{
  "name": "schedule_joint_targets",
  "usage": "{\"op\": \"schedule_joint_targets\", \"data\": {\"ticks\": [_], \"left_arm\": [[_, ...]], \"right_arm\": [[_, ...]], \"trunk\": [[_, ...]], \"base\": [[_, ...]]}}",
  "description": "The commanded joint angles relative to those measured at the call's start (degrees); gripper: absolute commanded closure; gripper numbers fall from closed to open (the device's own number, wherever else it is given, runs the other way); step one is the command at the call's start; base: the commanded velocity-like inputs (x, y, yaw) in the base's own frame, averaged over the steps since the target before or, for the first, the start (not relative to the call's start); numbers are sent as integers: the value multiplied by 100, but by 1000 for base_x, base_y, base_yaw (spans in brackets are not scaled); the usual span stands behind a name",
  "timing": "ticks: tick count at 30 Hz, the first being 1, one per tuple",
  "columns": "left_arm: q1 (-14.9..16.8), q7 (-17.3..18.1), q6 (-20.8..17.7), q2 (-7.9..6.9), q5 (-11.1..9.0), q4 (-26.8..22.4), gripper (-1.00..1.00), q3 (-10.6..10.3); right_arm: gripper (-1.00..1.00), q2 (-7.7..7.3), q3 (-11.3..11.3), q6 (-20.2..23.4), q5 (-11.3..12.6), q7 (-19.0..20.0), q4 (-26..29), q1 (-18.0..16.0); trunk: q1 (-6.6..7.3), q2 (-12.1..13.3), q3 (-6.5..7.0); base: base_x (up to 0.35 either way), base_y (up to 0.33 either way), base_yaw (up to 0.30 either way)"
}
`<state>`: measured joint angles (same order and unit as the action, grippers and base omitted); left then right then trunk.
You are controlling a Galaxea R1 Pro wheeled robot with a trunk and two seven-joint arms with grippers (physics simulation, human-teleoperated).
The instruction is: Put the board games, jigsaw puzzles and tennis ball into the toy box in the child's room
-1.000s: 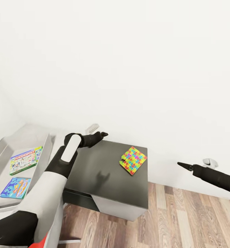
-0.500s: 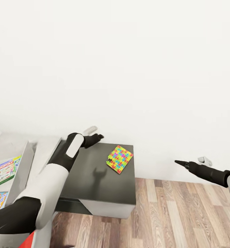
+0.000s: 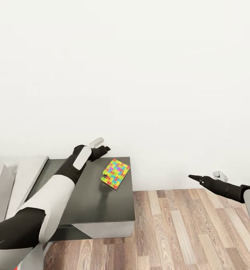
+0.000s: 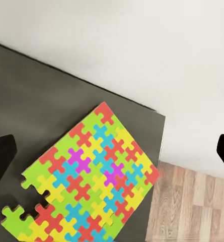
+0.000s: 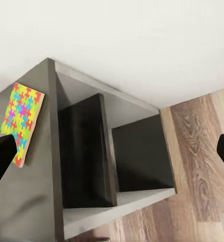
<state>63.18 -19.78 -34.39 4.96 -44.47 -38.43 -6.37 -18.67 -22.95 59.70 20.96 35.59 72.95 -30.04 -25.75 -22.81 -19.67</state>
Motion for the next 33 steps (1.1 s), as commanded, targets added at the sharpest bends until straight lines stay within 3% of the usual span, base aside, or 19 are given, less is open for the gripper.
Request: {"op": "schedule_joint_targets", "data": {"ticks": [1, 10, 23, 33], "left_arm": [[10, -51, 11, -10, -53, 38, -100, -18], [28, 21, 67, -41, -24, 297, -100, -13], [35, 328, 190, -160, -12, 596, -100, 1], [21, 408, 295, -248, -13, 784, -100, 24]], "right_arm": [[-100, 1, -8, 20, -37, 45, -8, -10], [-100, 15, 2, -1, -30, 45, -32, -16], [-100, 60, 76, -4, -29, 56, -9, -14], [-100, 78, 298, -1, -31, 53, 81, 7]], "trunk": [[-3, -11, -10], [-3, -11, -10], [-3, -11, -10], [-3, -11, -10]], "base": [[0, 0, -282], [0, 0, -194], [0, 0, -46], [0, 0, -9]]}}
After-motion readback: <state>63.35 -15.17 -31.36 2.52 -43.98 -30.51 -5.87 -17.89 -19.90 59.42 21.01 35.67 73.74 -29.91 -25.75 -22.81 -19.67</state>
